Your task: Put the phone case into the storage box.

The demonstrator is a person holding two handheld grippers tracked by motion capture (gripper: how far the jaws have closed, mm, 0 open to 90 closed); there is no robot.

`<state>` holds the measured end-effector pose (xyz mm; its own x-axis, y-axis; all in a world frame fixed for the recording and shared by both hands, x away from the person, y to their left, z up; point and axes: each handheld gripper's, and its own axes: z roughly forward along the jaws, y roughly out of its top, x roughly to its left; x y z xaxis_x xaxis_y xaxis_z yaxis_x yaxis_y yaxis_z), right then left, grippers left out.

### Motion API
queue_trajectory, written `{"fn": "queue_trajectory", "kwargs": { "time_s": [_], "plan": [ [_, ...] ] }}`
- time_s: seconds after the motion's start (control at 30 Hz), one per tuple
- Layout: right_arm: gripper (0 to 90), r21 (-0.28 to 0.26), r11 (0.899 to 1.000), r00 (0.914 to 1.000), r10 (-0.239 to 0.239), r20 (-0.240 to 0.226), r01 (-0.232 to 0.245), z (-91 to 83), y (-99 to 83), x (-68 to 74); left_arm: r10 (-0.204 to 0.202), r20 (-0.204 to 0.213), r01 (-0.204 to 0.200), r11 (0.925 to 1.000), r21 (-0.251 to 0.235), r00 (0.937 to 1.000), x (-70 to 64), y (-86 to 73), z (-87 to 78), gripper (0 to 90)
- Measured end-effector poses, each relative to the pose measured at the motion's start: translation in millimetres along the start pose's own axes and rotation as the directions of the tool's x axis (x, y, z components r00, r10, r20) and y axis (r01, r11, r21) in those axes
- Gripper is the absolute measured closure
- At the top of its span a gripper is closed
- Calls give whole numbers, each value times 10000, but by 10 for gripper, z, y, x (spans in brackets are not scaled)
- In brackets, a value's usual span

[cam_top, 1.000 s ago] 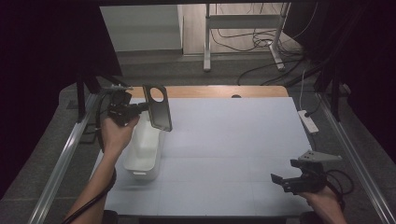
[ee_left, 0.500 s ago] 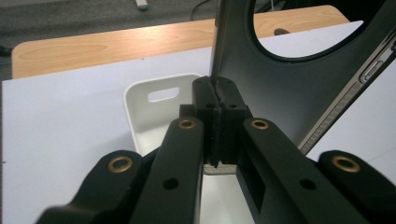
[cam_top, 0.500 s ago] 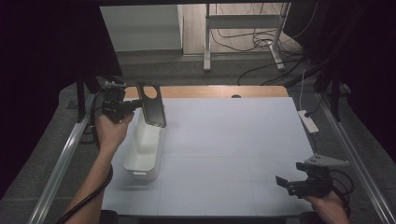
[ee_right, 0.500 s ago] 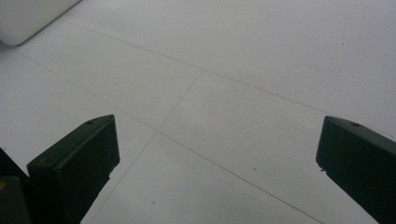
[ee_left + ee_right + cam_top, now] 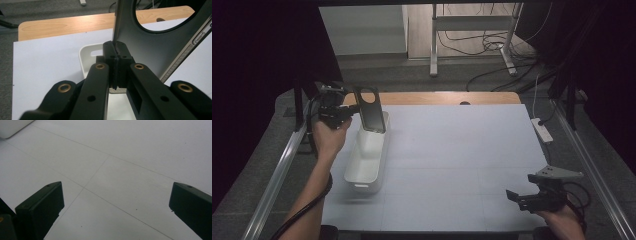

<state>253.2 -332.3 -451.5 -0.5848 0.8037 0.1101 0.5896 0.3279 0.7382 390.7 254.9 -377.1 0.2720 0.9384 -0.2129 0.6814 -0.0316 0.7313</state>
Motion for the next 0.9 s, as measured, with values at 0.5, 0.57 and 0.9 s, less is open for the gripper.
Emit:
{"fn": "queue_trajectory", "kwargs": {
  "time_s": [0.5,0.57,0.9],
  "plan": [
    [13,149,9998,9999,-155,-71,156,16,5,17,143,-536,-139,9999,71,9985,80,51,174,891],
    [13,182,9996,9997,-225,-51,226,16,6,19,85,-600,-82,10000,42,9982,87,53,208,892],
    [18,177,9997,9997,-187,-141,190,18,5,15,8,-697,0,9999,104,9976,131,74,348,891]
  ]
}}
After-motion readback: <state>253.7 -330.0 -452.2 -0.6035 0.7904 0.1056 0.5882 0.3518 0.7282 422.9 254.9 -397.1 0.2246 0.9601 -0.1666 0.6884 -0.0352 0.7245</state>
